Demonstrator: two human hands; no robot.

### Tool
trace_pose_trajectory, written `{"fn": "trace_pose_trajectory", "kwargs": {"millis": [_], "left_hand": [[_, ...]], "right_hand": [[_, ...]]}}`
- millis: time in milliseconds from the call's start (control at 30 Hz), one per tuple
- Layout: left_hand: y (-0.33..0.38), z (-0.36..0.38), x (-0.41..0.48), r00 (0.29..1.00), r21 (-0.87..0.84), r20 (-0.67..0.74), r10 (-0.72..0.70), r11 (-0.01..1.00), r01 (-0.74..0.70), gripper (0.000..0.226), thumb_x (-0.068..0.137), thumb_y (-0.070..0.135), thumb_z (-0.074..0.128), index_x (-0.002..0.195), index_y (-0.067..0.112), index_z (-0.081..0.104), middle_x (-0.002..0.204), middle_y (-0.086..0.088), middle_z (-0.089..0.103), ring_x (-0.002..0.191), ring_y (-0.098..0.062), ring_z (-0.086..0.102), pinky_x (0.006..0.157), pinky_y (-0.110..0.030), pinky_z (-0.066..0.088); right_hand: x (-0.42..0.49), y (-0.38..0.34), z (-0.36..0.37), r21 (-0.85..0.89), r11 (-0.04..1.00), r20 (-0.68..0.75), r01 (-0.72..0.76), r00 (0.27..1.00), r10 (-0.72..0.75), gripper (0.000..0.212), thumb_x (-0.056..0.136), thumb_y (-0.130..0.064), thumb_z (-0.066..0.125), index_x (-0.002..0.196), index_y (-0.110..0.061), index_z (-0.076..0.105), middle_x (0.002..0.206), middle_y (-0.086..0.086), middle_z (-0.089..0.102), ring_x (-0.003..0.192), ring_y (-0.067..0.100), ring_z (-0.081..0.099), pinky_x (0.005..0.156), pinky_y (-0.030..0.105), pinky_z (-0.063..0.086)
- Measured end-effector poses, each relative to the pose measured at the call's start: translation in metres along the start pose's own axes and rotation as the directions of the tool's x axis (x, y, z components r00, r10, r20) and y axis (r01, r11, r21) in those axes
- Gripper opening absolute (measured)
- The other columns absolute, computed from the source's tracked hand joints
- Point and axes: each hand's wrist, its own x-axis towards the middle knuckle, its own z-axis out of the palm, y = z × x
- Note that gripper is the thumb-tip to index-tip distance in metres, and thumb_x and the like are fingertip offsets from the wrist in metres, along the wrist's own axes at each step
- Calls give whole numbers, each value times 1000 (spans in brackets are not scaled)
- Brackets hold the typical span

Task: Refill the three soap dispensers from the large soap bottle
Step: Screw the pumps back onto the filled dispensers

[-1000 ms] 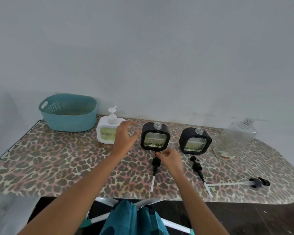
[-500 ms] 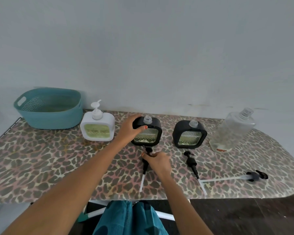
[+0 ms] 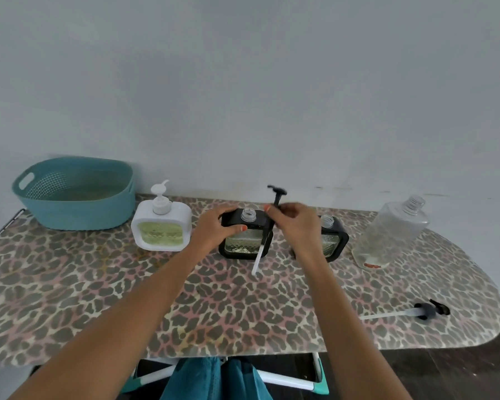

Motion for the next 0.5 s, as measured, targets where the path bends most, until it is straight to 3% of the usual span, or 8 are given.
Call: {"fn": "trace_pose_trajectory", "kwargs": {"millis": [100,200,400,500], "left_hand": [[-1,0,-2,1000,-28,1,8,1000,-8,56,70,20,77,122,15,56,123,-4,59,110,-13,52,92,-21,38],[-2,1,-3,1000,-43,-2,9,999,-9,56,70,20,77,122,15,56,122,-3,60,104,-7,49,90,-19,37],[-3,0,-2,1000,-28,7,21,999,-21,56,70,20,77,122,13,56,122,-5,60,102,-6,49,89,-18,36],[-5,0,-1,999,-9,11,34,999,-33,57,70,22,77,122,13,55,122,-4,60,102,-5,48,88,-10,33]], "right_hand": [[18,-26,-2,64,991,-155,121,982,-110,23,77,-34,72,90,-17,63,77,-12,64,71,-6,58,57,0,42],[32,-40,3,119,967,-256,227,948,-191,24,77,-30,73,92,-15,63,77,-14,64,72,-6,61,61,0,42],[48,-32,22,108,951,-274,288,929,-250,25,78,-26,72,97,-14,62,77,-16,62,73,-5,61,64,2,43],[47,-17,32,70,956,-229,284,937,-262,24,78,-27,72,97,-17,60,79,-17,61,77,-2,61,69,4,45]]}}
